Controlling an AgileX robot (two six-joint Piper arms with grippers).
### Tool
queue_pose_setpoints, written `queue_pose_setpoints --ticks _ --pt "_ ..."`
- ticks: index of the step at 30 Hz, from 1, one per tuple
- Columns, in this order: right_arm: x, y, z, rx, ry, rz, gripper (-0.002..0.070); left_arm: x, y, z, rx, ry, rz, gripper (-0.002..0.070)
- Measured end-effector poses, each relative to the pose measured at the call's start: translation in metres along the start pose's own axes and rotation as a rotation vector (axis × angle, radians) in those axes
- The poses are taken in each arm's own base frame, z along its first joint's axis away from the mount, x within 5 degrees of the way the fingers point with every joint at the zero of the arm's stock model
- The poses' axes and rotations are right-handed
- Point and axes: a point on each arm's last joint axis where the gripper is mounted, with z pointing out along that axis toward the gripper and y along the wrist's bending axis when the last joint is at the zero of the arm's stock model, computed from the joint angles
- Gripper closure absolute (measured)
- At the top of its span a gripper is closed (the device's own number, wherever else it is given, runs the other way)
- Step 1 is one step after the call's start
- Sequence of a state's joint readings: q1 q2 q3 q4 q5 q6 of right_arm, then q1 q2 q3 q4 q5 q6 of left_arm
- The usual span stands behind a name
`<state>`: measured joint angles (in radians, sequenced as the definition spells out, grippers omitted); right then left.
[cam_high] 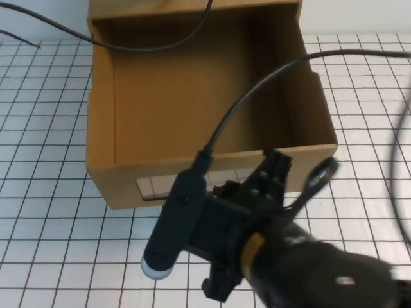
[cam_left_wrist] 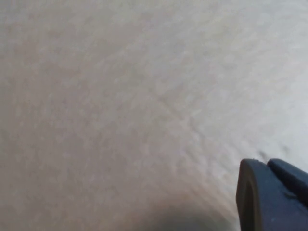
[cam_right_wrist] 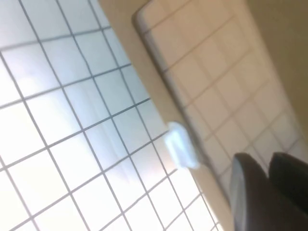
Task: Open the shoe box
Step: 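Pull the top drawer of the cardboard box fully open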
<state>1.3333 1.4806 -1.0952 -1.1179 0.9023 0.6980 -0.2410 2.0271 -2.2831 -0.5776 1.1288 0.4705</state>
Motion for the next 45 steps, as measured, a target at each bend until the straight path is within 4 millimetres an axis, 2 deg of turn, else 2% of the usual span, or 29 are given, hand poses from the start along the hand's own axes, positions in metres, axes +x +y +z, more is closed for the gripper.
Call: queue_pose_setpoints --ticks 5,9,13,20,25,30,34,38,45 --pt "0.004 -0.027 -0.032 0.016 -0.026 0.101 0.0606 -0.018 -0.017 -0.034 0.004 -0.046 0.054 0.0677" --pt "0.012 -0.054 -0.037 0.065 -0.013 0.179 0.0628 -0.028 -0.033 -0.065 -0.002 -0.091 0.099 0.0677" --pt "0.022 -0.090 -0.032 0.152 0.029 0.280 0.0674 -0.032 -0.044 -0.088 -0.038 -0.109 0.142 0.0677" --pt "0.062 -0.153 -0.020 0.242 0.160 0.494 0.0687 -0.033 -0.061 -0.133 -0.134 -0.127 0.191 0.0677" --pt "0.099 -0.184 -0.031 0.229 0.260 0.662 0.0689 -0.020 -0.082 -0.182 -0.240 -0.140 0.218 0.0677" --pt "0.128 -0.200 -0.052 0.167 0.317 0.830 0.0689 0.011 -0.100 -0.217 -0.347 -0.233 0.224 0.0677" --pt "0.143 -0.196 -0.075 0.102 0.285 0.922 0.0689 0.050 -0.109 -0.227 -0.414 -0.342 0.237 0.0677" --pt "0.155 -0.178 -0.097 0.094 0.201 0.963 0.0689 0.102 -0.120 -0.237 -0.482 -0.471 0.241 0.0677" --pt "0.184 -0.127 -0.133 0.110 -0.058 1.022 0.0689 0.201 -0.134 -0.236 -0.534 -0.611 0.202 0.0677"
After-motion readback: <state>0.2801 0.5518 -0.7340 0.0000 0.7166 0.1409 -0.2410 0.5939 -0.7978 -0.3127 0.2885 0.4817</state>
